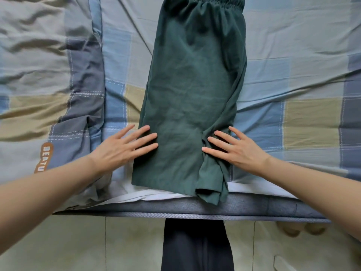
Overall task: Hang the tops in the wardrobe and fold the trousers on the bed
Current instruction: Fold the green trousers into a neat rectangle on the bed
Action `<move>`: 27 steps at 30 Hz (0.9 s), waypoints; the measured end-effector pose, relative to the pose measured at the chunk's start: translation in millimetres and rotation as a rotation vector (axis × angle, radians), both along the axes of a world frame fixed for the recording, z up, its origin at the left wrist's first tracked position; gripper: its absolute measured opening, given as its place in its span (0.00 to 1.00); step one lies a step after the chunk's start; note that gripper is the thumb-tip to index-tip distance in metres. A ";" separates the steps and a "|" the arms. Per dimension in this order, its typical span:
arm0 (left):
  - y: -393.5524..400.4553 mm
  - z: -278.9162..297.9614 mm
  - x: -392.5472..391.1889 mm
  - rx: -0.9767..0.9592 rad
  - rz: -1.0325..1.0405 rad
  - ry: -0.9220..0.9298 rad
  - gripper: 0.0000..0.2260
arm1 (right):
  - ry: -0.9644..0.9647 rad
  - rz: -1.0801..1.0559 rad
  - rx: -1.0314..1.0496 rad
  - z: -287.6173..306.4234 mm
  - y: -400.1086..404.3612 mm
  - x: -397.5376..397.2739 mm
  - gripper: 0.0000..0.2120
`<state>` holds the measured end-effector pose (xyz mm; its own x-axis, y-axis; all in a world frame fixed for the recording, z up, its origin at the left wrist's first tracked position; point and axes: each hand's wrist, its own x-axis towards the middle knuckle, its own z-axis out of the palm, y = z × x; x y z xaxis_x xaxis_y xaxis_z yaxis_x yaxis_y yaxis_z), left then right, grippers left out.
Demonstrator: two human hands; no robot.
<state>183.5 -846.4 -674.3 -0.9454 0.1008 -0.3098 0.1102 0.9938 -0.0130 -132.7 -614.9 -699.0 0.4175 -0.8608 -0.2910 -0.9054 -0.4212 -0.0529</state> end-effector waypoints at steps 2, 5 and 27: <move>-12.8 -8.8 -11.7 -0.038 -0.046 0.001 0.30 | -0.060 -0.035 -0.002 -1.8 -5.2 -0.8 0.25; -22.2 -19.8 -38.4 -0.042 -0.184 -0.001 0.26 | -0.141 -0.051 0.008 -0.7 -14.1 -7.2 0.23; -30.2 -33.6 -79.3 1.101 1.641 0.098 0.19 | -1.291 -1.697 0.344 -3.6 -42.3 -33.4 0.09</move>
<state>104.2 -876.6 -707.9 -0.3209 -0.6555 -0.6836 -0.7233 -0.2963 0.6237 -166.1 -657.2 -702.6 -0.4491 -0.5087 -0.7346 0.2913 0.6939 -0.6586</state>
